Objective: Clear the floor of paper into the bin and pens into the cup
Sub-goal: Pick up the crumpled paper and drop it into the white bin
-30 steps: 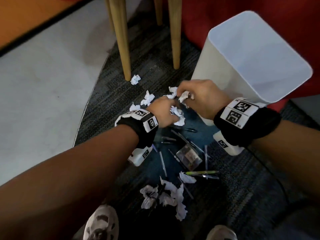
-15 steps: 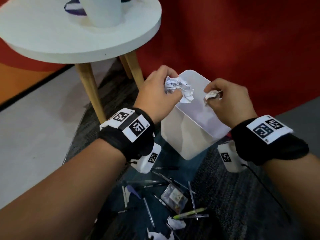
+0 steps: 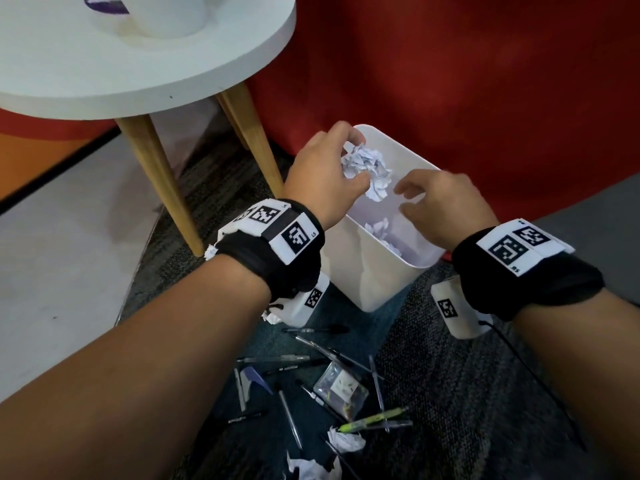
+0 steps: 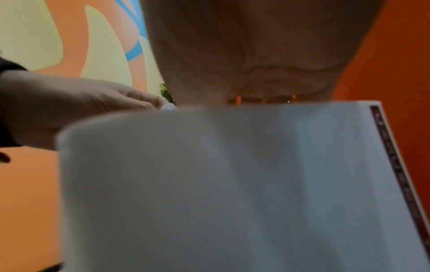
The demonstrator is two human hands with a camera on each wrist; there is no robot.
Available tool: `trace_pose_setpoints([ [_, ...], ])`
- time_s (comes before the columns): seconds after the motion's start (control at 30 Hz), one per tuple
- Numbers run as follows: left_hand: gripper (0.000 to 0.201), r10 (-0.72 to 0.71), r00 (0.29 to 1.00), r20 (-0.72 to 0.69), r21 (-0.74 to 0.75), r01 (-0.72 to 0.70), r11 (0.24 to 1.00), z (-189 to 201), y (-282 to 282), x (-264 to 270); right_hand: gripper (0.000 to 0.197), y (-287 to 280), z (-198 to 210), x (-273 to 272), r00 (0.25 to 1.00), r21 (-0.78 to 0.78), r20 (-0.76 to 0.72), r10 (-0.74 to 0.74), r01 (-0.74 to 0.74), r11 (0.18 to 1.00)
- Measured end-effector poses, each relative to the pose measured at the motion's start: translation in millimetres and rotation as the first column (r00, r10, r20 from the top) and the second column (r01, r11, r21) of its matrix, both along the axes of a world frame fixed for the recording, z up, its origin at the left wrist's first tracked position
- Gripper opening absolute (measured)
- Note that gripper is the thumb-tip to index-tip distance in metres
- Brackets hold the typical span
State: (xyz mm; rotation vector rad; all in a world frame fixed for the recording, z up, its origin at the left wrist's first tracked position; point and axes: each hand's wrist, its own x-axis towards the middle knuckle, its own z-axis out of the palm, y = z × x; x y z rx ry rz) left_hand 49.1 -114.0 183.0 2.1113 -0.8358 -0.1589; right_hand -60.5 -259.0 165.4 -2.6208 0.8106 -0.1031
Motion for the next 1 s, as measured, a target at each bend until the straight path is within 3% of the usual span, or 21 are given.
trace_pose_setpoints([
  [0.2, 0.063, -0.095, 0.994, -0.058, 0.119, 0.101, 0.988, -4, -5, 0, 0.029, 1, 7, -1, 0.983, 0.004, 0.139, -0.119, 0.120, 0.993],
  [0.3, 0.046, -0.097, 0.994, -0.047, 0.076, 0.100, 0.992, -11, 2, -1, 0.030, 6, 10, -2, 0.974, -0.023, 0.212, -0.080, 0.087, 0.996],
  [0.4, 0.021, -0.060, 0.998, -0.029, -0.004, 0.060, 0.998, -20, 16, 2, 0.028, 18, 15, 4, 0.948, -0.062, 0.318, 0.004, 0.017, 0.998],
  [0.53, 0.007, -0.028, 1.000, 0.006, -0.089, 0.029, 0.996, -31, 39, 6, 0.027, 49, 17, 21, 0.894, -0.125, 0.411, 0.179, -0.139, 0.982],
  [0.7, 0.005, -0.009, 0.999, 0.053, -0.140, 0.016, 0.990, -41, 68, 21, 0.025, 94, 9, 48, 0.828, -0.198, 0.395, 0.397, -0.346, 0.917],
  [0.87, 0.007, -0.027, 0.998, 0.064, -0.130, 0.035, 0.991, -51, 101, 34, 0.023, 115, -3, 62, 0.808, -0.247, 0.326, 0.490, -0.427, 0.870],
  [1.0, 0.013, 0.049, 0.997, -0.055, 0.034, -0.047, 0.998, -79, 147, 37, 0.020, 157, -33, 63, 0.720, -0.243, 0.295, 0.629, -0.580, 0.778],
])
